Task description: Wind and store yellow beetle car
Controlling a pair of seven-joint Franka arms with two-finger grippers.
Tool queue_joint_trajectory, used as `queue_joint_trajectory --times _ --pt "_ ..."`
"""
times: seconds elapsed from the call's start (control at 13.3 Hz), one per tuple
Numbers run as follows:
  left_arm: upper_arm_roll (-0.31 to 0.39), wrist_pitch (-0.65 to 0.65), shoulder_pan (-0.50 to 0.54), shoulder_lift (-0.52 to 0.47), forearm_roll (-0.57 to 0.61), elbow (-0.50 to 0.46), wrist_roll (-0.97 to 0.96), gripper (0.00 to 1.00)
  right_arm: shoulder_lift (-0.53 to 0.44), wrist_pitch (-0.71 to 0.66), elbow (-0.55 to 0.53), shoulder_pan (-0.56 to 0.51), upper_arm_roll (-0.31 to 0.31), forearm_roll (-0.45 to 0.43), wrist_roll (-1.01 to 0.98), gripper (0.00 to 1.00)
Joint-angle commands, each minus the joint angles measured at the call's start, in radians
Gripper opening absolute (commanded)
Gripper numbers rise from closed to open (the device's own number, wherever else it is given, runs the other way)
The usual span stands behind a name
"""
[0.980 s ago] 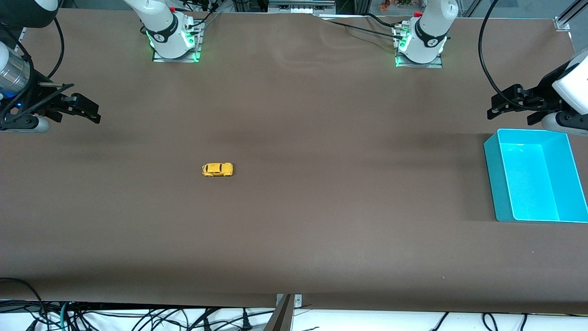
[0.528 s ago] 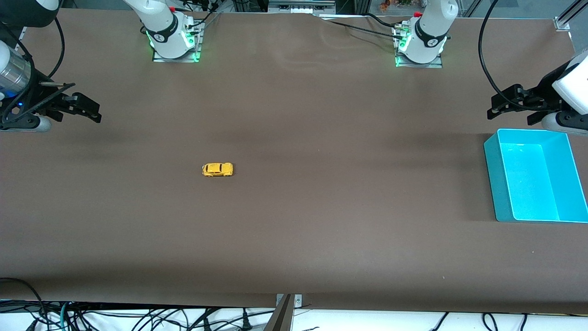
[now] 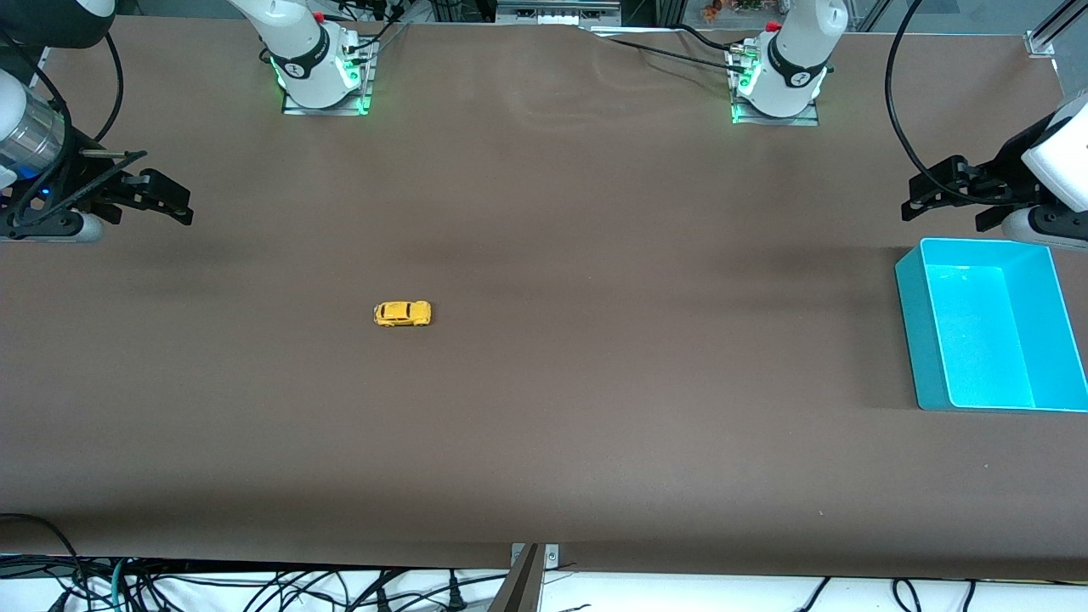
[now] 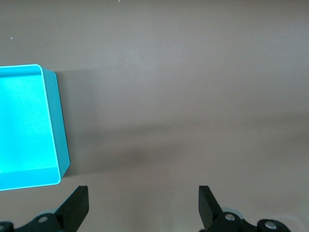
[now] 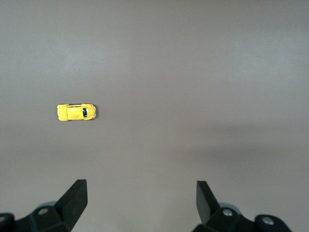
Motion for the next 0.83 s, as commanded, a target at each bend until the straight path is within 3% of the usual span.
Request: queue_joint_trajectory --times 0.0,0.75 --pt "-0.003 -0.008 0.0 0.017 0.016 0.036 -0.008 1.0 -0.017 -0.016 -0.005 -0.001 -0.002 0.005 -0.014 1.0" --pt "-0.003 -0.008 0.0 0.017 0.014 0.036 -0.009 1.0 -0.015 -0.025 -0.005 -0.001 -0.003 -0.001 -0.011 1.0"
